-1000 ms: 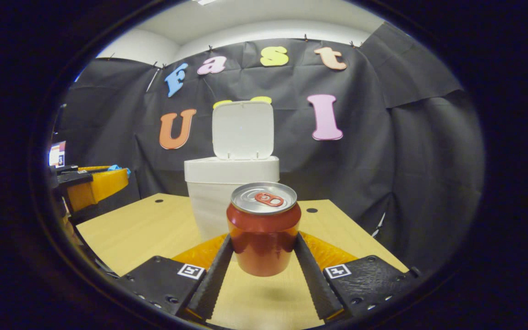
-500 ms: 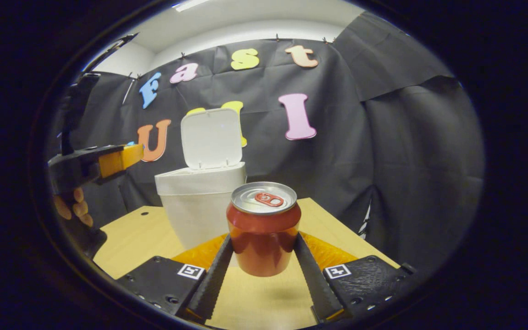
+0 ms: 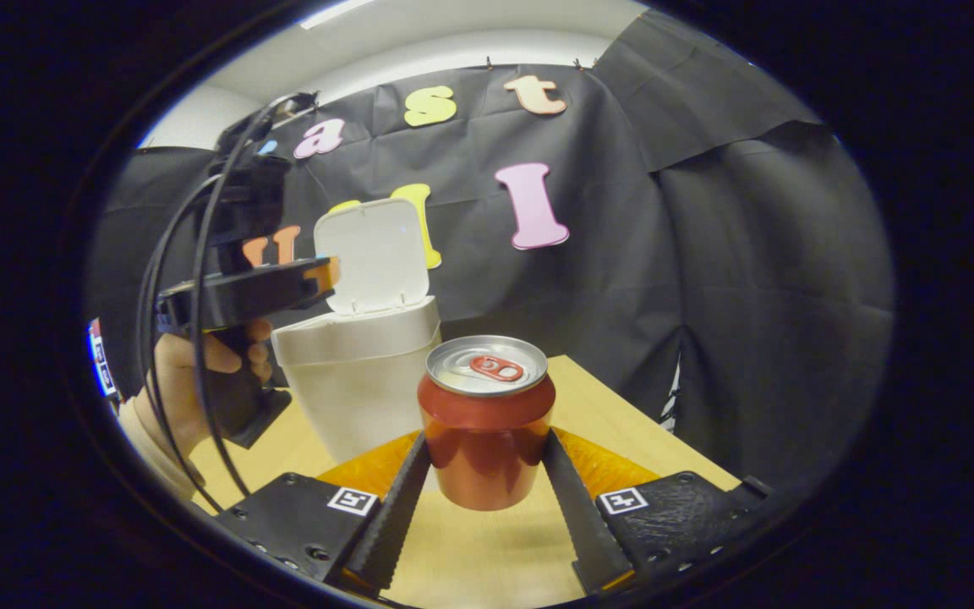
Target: Press the lid of the desktop garbage bin to open it, pick up the crumpled paper on the desktop and throw it into the bin, then pick up the pop can on the desktop and drop it into the bin, and finally close the garbage bin lid.
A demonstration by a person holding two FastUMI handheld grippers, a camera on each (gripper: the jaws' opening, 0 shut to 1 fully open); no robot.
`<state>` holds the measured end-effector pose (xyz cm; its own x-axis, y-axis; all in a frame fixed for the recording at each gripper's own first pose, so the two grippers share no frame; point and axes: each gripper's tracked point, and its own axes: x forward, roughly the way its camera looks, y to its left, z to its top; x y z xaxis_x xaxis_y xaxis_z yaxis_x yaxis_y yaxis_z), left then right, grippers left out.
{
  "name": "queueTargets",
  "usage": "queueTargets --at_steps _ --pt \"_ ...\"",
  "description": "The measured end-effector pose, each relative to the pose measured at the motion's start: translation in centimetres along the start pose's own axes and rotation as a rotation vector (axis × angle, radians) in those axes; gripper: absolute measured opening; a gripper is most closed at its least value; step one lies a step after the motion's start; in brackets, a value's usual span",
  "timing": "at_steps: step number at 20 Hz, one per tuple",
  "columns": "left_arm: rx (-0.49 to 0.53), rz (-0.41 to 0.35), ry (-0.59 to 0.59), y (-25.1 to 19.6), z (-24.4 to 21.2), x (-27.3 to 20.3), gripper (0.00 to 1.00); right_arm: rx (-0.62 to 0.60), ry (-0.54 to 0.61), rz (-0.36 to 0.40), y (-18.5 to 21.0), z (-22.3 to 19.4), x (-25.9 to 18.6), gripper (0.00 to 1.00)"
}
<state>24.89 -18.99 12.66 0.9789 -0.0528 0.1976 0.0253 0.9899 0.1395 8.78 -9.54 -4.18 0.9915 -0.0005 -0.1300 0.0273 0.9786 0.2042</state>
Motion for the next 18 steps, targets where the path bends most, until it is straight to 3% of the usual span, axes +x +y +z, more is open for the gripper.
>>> queueTargets --at_steps 1,2,6,13,18 --pt "-0.006 -0.014 0.033 -0.7 -0.8 0.8 0.52 0.006 -0.003 0.001 -0.1 0.2 -0.1 0.8" --pt "-0.011 -0.019 0.061 -1.2 -1.6 1.3 0.47 0.012 -0.002 -0.002 -0.3 0.2 -0.2 0.8" --pt "-0.063 -0.047 0.115 -3.0 -3.2 1.6 0.47 0.033 0.007 -0.016 -1.3 0.0 0.3 0.8" --pt "-0.154 -0.052 0.114 -3.3 -3.8 1.8 0.47 0.081 0.0 -0.007 -1.6 0.6 0.2 0.8" --pt "-0.146 -0.029 0.11 -2.8 -3.6 1.6 0.51 0.079 0.006 -0.015 -2.0 0.3 0.3 0.8"
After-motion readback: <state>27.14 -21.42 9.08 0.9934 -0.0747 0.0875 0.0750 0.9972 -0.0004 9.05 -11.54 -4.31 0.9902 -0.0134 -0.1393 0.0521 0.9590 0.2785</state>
